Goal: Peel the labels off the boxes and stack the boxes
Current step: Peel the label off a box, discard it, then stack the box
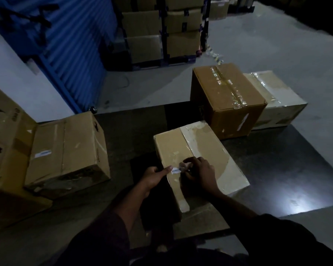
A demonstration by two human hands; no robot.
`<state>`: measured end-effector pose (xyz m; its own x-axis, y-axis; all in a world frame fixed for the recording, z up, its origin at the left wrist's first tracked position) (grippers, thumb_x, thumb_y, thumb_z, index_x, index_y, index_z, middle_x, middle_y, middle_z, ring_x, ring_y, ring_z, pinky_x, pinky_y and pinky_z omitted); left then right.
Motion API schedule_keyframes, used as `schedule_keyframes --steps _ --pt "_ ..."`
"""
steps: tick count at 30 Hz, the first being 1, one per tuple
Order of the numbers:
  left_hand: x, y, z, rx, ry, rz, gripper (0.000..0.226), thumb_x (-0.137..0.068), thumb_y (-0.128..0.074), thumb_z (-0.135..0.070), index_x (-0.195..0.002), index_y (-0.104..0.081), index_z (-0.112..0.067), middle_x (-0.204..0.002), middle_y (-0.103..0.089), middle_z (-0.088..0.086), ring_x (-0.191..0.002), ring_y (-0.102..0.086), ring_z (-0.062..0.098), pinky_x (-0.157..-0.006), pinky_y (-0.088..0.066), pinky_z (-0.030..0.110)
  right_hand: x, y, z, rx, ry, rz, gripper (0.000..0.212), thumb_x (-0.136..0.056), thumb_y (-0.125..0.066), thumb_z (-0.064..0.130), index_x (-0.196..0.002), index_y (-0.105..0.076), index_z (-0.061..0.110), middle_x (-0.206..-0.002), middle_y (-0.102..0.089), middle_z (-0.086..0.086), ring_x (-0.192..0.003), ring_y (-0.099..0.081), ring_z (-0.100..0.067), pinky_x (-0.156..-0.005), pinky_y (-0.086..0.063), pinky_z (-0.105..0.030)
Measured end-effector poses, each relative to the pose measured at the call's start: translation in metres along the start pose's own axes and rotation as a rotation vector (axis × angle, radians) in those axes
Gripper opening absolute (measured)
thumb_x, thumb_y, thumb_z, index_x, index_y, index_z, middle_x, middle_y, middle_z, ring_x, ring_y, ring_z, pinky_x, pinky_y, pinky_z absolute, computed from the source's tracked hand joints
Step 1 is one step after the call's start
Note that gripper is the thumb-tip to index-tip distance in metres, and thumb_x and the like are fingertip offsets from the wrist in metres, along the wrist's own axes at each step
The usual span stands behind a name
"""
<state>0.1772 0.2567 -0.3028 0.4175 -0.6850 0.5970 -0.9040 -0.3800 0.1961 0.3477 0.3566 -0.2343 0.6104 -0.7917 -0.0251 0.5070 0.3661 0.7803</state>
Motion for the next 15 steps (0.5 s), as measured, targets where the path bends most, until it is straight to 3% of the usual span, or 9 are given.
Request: schedule_keyframes --steps 3,7,10,15 --pt "-0.0003 0.0006 0.0031 0.002 0.002 -0.025 0.081 -0.050 -0.076 -0.072 -0.105 -0.070 -0.013 -0.094 -0.076 0.006 -0.082 -0.072 0.021 -0.061 -0.048 0.024 0.0000 -0.0033 0.0011 0.064 0.009 0.025 0.022 -0.083 -0.067 0.034 -0.105 -0.064 0.036 -0.106 -0.057 0.002 -0.101 -0.051 -0.016 -0.087 -0.036 -0.035" --pt "0.0009 -0.0021 0.0059 0.059 0.003 -0.018 0.073 -0.059 -0.080 -0.064 -0.104 -0.070 -0.007 -0.092 -0.076 0.008 -0.080 -0.073 0.022 -0.063 -0.050 0.024 -0.0004 -0.0026 -0.0013 0.054 0.000 -0.005 0.017 -0.083 -0.067 0.032 -0.099 -0.066 0.029 -0.100 -0.057 0.002 -0.098 -0.052 -0.019 -0.079 -0.031 -0.033" --pt "0.0027 -0.0009 0.0048 0.050 -0.002 -0.060 0.068 -0.062 -0.079 -0.063 -0.103 -0.070 -0.009 -0.093 -0.075 0.007 -0.082 -0.072 0.022 -0.065 -0.051 0.026 -0.0001 -0.0010 -0.0004 0.026 -0.016 -0.025 0.026 -0.081 -0.068 0.041 -0.103 -0.061 0.030 -0.100 -0.057 0.004 -0.097 -0.051 -0.016 -0.079 -0.033 -0.033" --pt "0.0022 0.0009 0.0059 0.029 -0.018 -0.099 0.086 -0.046 -0.077 -0.074 -0.101 -0.069 -0.008 -0.092 -0.075 0.008 -0.085 -0.073 0.025 -0.081 -0.059 0.041 -0.0032 -0.0015 0.0028 0.116 -0.017 -0.009 0.022 -0.085 -0.065 0.039 -0.106 -0.067 0.033 -0.106 -0.059 0.000 -0.101 -0.052 -0.018 -0.081 -0.034 -0.034"
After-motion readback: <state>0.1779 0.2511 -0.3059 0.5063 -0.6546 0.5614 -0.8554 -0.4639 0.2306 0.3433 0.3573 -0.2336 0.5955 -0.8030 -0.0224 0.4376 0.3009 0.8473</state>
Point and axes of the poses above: each hand's wrist, its own x-axis away from the middle knuckle, its own y-axis out of the back of the hand, z = x × y, the point moved 8 cm from there along -x, towards the middle knuckle
